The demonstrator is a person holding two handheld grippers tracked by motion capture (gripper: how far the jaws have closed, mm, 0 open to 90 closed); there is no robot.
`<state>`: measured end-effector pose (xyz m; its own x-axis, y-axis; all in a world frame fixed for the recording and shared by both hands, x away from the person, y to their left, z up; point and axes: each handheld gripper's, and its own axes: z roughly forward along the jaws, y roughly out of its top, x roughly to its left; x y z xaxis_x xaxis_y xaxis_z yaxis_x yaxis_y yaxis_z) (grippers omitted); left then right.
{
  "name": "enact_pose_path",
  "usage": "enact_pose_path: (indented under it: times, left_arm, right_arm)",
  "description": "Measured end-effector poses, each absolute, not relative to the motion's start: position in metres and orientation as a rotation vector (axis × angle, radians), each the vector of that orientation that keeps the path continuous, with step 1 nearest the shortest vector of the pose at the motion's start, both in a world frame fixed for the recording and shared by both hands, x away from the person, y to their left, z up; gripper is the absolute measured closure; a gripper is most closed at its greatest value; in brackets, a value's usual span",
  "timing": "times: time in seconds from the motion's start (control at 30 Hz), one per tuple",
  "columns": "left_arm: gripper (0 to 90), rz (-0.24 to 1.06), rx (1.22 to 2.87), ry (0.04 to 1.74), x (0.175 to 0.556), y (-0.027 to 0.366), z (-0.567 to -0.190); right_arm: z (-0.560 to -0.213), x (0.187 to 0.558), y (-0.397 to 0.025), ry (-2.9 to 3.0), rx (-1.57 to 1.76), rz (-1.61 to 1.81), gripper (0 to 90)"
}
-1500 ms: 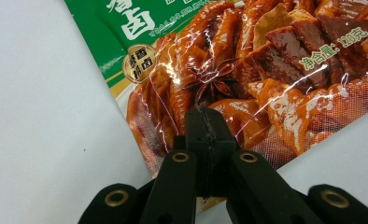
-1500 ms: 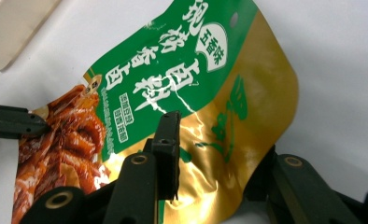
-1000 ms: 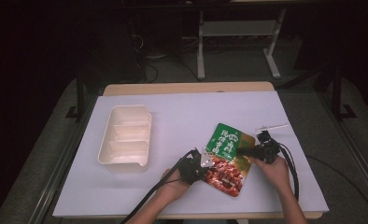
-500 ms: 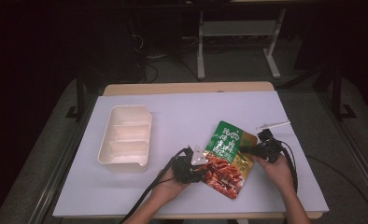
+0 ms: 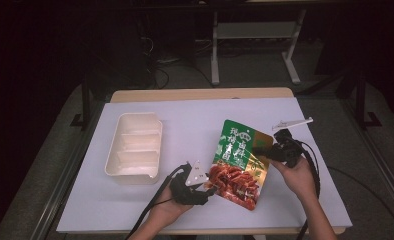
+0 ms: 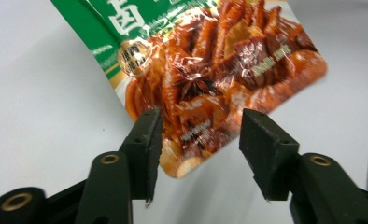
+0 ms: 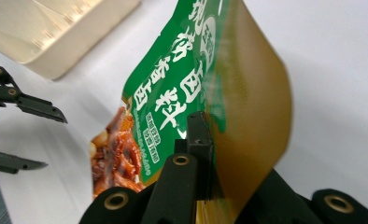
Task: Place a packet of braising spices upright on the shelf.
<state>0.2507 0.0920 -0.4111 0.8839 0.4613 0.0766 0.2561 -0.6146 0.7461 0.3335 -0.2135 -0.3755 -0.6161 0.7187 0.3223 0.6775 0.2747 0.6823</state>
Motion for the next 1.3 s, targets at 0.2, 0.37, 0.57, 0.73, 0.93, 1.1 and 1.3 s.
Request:
enact_pose_path:
  times: [0.2, 0.37, 0.57, 0.73, 0.93, 1.1, 1.3]
  left_arm:
    - [40.4, 0.319, 2.223, 0.495, 0.238, 0.108, -0.414]
    - [36.2, 0.300, 2.195, 0.507, 0.227, 0.121, -0.418]
    - [33.7, 0.312, 2.181, 0.487, 0.213, 0.134, -0.420]
    - [30.4, 0.327, 2.188, 0.464, 0.203, 0.144, -0.422]
    - [27.7, 0.322, 2.173, 0.475, 0.197, 0.153, -0.423]
    - [26.9, 0.334, 2.153, 0.483, 0.191, 0.161, -0.422]
    - [26.0, 0.348, 2.146, 0.490, 0.186, 0.171, -0.423]
  right_arm:
    - [-0.353, 0.328, -0.201, 2.476, 1.248, 1.293, 89.7]
    - [-0.333, 0.322, -0.188, 2.489, 1.161, 1.298, 89.7]
    - [-0.315, 0.318, -0.173, 2.518, 1.069, 1.350, 89.8]
    - [-0.304, 0.317, -0.160, 2.524, 1.028, 1.347, 89.8]
    - [-0.293, 0.320, -0.147, 2.525, 1.010, 1.331, 89.9]
    - [-0.285, 0.324, -0.138, 2.525, 0.987, 1.294, 89.9]
    - [-0.277, 0.327, -0.130, 2.535, 0.980, 1.311, 89.9]
